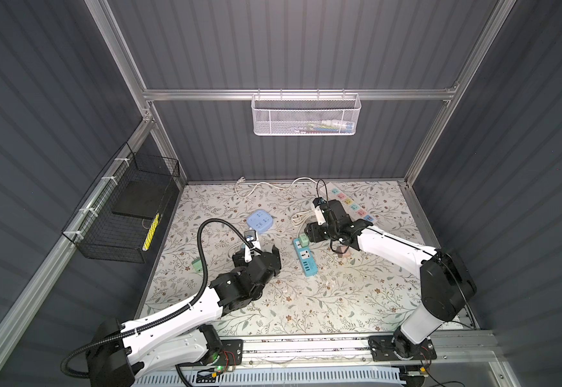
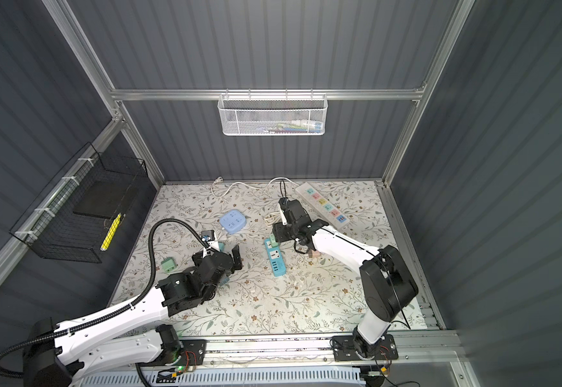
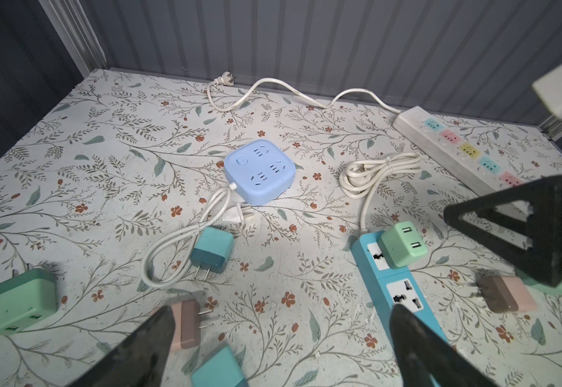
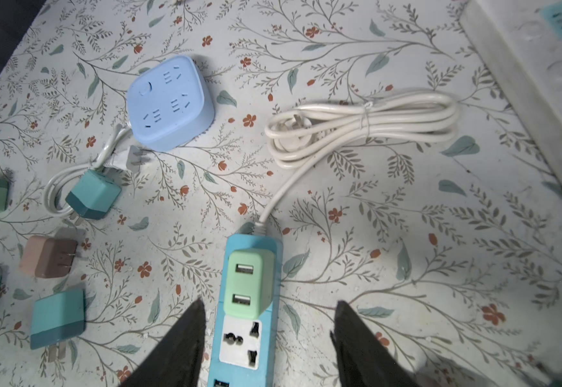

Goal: Insert the plug
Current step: 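Press the mint adapter into the teal strip socket and open the right gripper, then move the right gripper to the pink adapter and grasp it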

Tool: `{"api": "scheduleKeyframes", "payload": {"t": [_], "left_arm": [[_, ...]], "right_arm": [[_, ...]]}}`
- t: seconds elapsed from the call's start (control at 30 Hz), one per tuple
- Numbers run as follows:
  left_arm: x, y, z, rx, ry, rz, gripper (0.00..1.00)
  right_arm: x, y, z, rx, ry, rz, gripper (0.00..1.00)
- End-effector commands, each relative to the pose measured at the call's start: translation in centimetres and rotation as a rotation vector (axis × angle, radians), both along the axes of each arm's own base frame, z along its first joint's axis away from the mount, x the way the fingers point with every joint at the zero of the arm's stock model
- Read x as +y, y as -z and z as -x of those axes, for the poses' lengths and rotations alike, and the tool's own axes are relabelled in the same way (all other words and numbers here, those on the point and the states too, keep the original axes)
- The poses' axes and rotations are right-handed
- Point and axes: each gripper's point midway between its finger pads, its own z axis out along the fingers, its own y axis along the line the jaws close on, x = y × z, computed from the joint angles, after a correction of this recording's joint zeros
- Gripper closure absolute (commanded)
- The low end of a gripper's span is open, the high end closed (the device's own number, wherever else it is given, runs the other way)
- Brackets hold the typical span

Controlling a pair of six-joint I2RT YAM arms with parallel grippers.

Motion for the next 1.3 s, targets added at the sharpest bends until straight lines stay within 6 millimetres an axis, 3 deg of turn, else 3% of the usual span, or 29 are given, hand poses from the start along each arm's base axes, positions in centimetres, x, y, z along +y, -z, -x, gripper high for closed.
{"api": "scheduleKeyframes", "payload": {"t": [0.0, 0.2, 0.3, 0.4, 0.53, 0.6, 0.67, 0.87, 1.0, 1.1, 1.27], "left_arm": [[0.2, -0.7, 0.0, 0.022, -0.003, -0.011, 0.00], [1.0, -0.5, 0.5, 0.037, -0.020, -0.008, 0.00], [1.0, -0.6, 0.5, 0.024, -0.014, 0.010, 0.00], [0.8, -0.9, 0.4, 0.012, -0.007, 0.011, 0.00], [0.0, -0.8, 0.1, 0.019, 0.016, -0.006, 0.00], [-0.6, -0.6, -0.1, 0.031, 0.032, -0.018, 0.00], [-0.9, -0.4, -0.3, 0.043, 0.033, -0.031, 0.00], [-1.4, 0.3, -0.2, 0.077, 0.048, -0.055, 0.00], [-1.3, 1.2, -0.1, 0.108, 0.051, -0.081, 0.00], [-1.2, 1.6, -0.1, 0.116, 0.036, -0.091, 0.00], [-1.9, 1.6, -0.3, 0.121, 0.047, -0.078, 0.00]], "right_arm": [[-0.4, 3.6, 0.5, 0.096, -0.005, 0.047, 0.38], [-0.7, 7.1, 1.1, 0.164, 0.013, 0.066, 0.38], [-1.2, 7.4, 1.2, 0.167, 0.024, 0.079, 0.38], [-1.3, 5.8, 1.3, 0.141, 0.031, 0.058, 0.38], [-1.9, 1.8, 0.9, 0.071, 0.066, 0.025, 0.35], [-3.3, 0.2, 0.5, 0.034, 0.140, 0.018, 0.32], [-6.0, -0.1, -0.1, 0.037, 0.260, 0.035, 0.30], [-13.9, 1.4, 0.9, 0.070, 0.517, 0.155, 0.31], [-16.7, 3.4, 2.2, 0.202, 0.586, 0.118, 0.29], [-16.7, 5.0, 3.0, 0.260, 0.555, 0.127, 0.26], [-14.2, 7.3, 3.3, 0.323, 0.395, 0.096, 0.27]]}}
